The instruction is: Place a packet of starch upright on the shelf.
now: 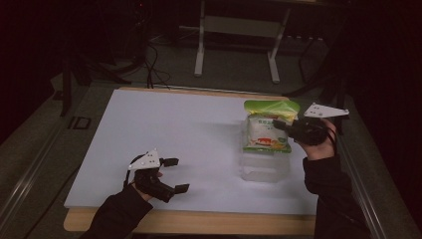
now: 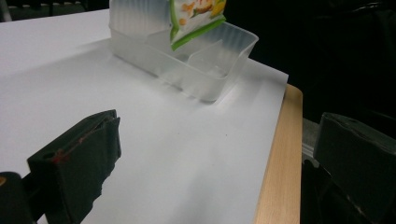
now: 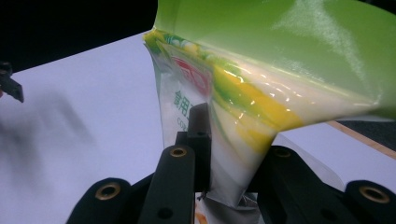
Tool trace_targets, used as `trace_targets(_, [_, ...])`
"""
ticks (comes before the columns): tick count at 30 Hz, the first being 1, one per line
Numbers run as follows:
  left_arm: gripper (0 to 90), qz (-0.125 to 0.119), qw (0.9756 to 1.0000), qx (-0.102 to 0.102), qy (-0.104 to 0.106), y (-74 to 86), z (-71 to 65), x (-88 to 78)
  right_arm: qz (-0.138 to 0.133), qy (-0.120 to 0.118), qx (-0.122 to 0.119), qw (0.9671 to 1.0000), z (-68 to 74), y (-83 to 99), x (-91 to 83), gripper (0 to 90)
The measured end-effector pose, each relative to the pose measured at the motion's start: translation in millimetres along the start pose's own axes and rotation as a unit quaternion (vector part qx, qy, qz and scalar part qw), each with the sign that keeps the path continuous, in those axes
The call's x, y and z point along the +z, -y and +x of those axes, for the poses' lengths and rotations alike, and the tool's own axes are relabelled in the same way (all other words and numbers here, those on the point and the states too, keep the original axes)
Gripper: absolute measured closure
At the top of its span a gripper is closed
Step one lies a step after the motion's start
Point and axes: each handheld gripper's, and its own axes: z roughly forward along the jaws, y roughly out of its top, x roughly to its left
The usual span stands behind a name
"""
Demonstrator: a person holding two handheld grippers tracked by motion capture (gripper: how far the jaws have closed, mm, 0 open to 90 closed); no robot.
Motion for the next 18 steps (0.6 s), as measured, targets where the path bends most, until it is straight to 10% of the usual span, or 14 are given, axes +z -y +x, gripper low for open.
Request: trace_targets(18, [1.3,-0.007,1.0000,-0.003,0.006,0.1,-0.6,-1.9,0.004,-0.015,0.017,0.9997,8.1,0.8,22.2,80.1])
